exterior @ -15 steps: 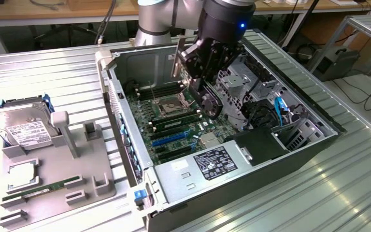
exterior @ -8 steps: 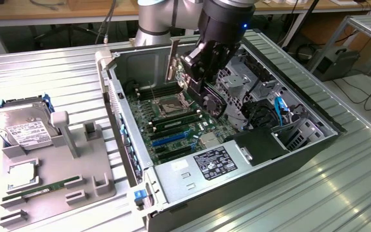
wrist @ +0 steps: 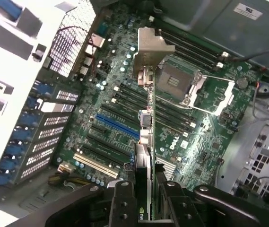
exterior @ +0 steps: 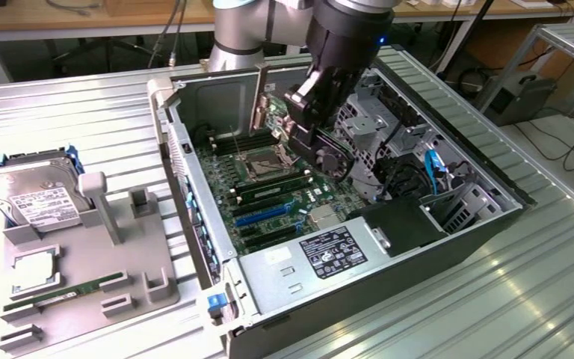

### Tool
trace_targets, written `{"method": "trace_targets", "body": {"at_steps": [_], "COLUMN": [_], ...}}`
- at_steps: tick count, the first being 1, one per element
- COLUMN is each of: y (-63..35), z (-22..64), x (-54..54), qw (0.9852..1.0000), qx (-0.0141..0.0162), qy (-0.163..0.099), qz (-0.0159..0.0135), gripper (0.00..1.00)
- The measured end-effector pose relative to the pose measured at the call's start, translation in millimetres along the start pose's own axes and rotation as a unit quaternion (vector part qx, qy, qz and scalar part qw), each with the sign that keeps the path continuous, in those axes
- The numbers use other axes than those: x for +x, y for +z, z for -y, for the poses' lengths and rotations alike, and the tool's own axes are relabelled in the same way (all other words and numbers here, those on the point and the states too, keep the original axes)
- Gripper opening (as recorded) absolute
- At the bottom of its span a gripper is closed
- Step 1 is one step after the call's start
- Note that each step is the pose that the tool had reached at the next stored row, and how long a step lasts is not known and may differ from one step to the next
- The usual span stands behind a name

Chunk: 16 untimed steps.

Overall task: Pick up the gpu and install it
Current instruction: 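Insert the gpu into the slot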

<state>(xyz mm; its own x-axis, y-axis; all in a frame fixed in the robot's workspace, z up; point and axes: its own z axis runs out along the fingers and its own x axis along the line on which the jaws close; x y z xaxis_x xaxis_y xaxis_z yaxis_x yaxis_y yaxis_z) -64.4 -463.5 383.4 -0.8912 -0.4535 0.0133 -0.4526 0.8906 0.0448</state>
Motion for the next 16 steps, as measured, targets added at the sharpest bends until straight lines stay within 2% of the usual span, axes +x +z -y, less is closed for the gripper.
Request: {"method": "trace_targets", "body": {"at_steps": [2,4,9,11,13,16], "y": [1.1,2.0,3.8,4.5,5.4,6.8], "z": [0.0,0.1,0.2,0.2,0.2,0.3], "x": [0.0,0.0,0.0,-0.1,-0.1,-0.1], "qw": [0.9996,0.9986,0.9950,0.9931,0.9904,0.9854], "qx": [0.0004,0.0007,0.0014,0.0017,0.0020,0.0023], "qy": [-0.028,-0.053,-0.099,-0.117,-0.138,-0.170], "qz": [-0.0011,-0.0022,-0.0042,-0.0050,-0.0059,-0.0073], "gripper": [0.26,0.26,0.26,0.26,0.26,0.26]}}
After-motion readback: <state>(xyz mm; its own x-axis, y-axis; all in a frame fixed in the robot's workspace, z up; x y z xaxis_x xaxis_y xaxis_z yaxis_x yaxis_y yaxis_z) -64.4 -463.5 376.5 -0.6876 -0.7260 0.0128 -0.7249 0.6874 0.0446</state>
